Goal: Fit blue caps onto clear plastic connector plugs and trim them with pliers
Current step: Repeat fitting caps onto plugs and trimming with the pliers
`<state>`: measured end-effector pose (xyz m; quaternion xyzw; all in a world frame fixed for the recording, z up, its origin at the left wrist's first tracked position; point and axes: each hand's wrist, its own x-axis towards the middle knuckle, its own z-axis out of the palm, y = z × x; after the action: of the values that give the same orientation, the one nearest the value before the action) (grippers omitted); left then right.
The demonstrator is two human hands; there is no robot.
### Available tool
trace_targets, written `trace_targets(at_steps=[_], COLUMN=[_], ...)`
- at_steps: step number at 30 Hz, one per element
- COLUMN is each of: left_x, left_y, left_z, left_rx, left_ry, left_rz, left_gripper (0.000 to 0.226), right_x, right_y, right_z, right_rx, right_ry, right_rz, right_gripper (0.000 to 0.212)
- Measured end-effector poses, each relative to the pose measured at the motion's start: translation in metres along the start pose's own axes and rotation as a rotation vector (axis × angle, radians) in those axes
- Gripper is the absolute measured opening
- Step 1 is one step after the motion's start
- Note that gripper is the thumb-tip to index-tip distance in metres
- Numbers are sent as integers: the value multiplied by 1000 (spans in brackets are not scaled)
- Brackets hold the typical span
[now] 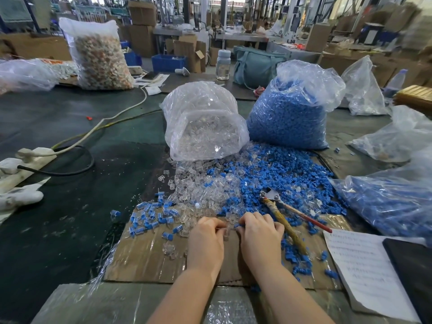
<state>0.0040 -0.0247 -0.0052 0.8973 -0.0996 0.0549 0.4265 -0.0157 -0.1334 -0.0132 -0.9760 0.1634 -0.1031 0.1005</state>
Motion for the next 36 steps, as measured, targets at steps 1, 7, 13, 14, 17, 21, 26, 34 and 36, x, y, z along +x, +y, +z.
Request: trace_targets(at_steps=[1, 7, 13, 14, 17, 21, 26, 34, 36], left_x=[-1, -7, -11, -11, -10, -10, -13, -14, -14], left_y=[0, -1, -4, -5, -4, -4, -7, -5, -5], left_z=[0, -1, -3, -3, -5, -6, -3, -5, -7], left_rx=[-23, -171, -402, -433, -527, -652, -682, -682, -683], left_ry=[1, 6, -4, -6, -10, -9, -26, -41, -57], left_rz=[-21, -159, -324, -345, -391, -413, -420, -436, -439], left_gripper=[14, 15, 30, 27, 18, 17, 15, 13, 10], right_x=[0, -7, -14, -16, -20, -22, -26, -27, -28], right_y=[0, 1, 0, -1, -4, -8, -11, -12, -12], right_z=[0, -5, -9, -10, -12, -13, -10, -11, -10], right_rx=[10, 108, 304, 352, 455, 536, 607, 707, 646], right_ry=[9, 73, 56, 66, 69, 70, 47, 28, 33], right_rz=[-4, -43, -79, -73, -50, -31, 25, 50, 47], right_gripper=[8, 10, 18, 18, 13, 6, 3, 7, 8])
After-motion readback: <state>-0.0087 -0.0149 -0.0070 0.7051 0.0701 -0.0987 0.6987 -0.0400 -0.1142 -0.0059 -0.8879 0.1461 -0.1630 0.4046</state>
